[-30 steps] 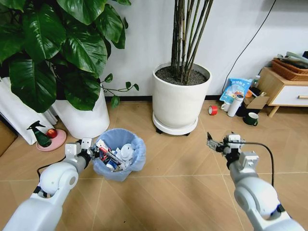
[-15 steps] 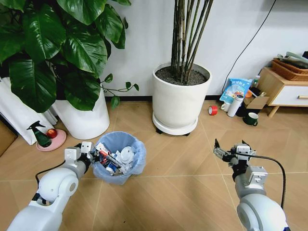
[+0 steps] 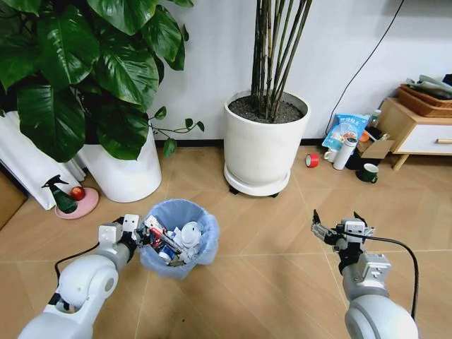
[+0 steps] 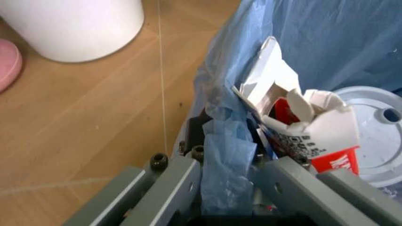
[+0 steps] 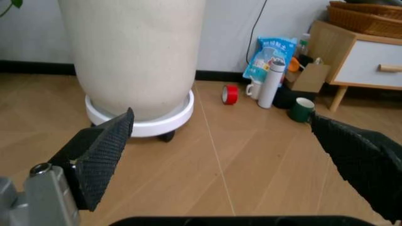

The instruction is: Pick up the trash bin and place the garbage on the floor into it.

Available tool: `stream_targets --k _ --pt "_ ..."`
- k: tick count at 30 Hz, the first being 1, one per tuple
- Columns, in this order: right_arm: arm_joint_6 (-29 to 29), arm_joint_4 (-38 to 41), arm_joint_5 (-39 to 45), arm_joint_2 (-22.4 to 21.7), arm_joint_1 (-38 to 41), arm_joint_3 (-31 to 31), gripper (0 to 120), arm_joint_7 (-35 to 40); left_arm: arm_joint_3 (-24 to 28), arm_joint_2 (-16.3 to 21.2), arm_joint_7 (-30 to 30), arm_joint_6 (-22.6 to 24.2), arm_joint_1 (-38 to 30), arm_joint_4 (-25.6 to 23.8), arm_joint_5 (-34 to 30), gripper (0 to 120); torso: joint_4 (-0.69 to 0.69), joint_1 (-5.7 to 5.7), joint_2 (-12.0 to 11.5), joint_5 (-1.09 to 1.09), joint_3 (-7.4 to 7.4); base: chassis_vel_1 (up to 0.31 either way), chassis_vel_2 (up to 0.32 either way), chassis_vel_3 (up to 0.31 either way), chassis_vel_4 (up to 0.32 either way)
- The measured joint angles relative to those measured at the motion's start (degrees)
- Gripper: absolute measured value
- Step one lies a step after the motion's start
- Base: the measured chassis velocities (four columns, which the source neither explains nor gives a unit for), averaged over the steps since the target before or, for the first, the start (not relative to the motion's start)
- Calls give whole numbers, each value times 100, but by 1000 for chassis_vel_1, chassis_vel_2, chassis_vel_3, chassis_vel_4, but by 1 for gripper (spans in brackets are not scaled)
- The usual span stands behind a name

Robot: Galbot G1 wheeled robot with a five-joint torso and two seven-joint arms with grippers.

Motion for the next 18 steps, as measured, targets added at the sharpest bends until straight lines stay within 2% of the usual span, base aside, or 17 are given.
stream_targets --k 18 --pt "43 102 -76 41 -155 -19 100 7 -209 -94 100 0 414 -300 92 0 0 0 0 1 0 123 -128 -123 121"
